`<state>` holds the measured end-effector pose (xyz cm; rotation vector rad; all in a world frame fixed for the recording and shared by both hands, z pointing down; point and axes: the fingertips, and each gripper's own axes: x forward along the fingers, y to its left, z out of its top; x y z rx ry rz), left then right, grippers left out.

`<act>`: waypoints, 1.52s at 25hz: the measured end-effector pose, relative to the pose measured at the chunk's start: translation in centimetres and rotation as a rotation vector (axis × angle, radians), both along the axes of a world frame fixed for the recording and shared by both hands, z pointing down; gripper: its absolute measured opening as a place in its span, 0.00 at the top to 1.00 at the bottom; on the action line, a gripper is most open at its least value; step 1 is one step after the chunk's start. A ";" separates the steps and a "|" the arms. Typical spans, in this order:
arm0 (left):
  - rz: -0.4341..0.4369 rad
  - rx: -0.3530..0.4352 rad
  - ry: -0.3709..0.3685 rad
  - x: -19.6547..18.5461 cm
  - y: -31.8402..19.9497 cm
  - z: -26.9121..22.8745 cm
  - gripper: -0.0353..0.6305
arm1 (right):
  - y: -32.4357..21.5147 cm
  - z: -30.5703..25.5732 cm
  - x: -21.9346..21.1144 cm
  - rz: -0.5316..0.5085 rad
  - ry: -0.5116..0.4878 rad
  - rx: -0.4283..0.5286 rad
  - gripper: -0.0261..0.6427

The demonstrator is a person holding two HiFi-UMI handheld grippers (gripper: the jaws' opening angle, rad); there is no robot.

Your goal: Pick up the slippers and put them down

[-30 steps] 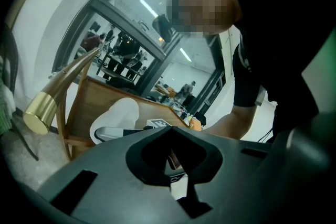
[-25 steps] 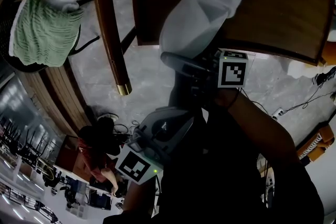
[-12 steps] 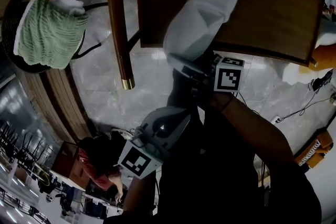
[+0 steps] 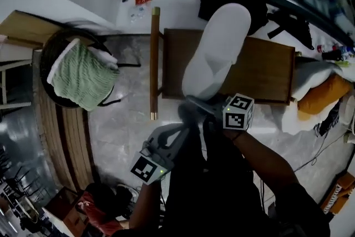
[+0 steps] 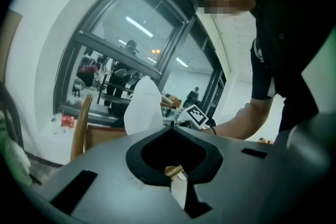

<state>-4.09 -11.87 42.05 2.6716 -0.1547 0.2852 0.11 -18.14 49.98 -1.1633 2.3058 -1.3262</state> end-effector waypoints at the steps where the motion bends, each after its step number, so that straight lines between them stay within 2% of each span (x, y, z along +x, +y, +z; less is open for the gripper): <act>1: 0.007 0.024 0.009 0.4 -0.4 -1.8 0.93 | -0.3 -2.3 0.6 -0.010 0.042 0.043 0.87; 6: 0.043 0.190 0.088 4.0 -5.0 -10.3 0.93 | -4.3 -13.8 4.1 -0.031 0.227 0.274 0.87; 10: 0.074 0.294 0.142 6.3 -6.8 -17.5 0.93 | -5.8 -22.1 5.8 -0.048 0.328 0.408 0.88; 15: 0.068 0.413 0.226 6.6 -6.9 -25.8 0.93 | -5.0 -29.4 6.8 -0.044 0.462 0.545 0.88; 19: 0.027 0.482 0.264 5.7 -7.8 -30.0 0.93 | -4.3 -33.5 7.3 -0.040 0.535 0.637 0.89; 23: 0.034 0.547 0.298 5.5 -7.8 -31.6 0.93 | -3.3 -35.6 7.7 -0.030 0.569 0.681 0.89; 26: 0.047 0.567 0.311 5.8 -7.3 -31.8 0.93 | -2.8 -35.8 7.8 -0.038 0.570 0.688 0.89; 29: 0.083 0.569 0.322 6.7 -6.2 -31.6 0.93 | -2.2 -35.3 8.3 -0.040 0.555 0.679 0.89; 31: 0.095 0.543 0.319 6.9 -5.8 -31.8 0.93 | -2.1 -35.2 8.5 -0.032 0.551 0.677 0.89; 33: 0.091 0.525 0.323 6.1 -5.8 -32.3 0.93 | -2.4 -35.3 7.6 -0.037 0.555 0.685 0.89; 38: 0.060 0.547 0.337 5.3 -5.4 -32.9 0.93 | -2.5 -35.4 6.9 -0.072 0.587 0.689 0.89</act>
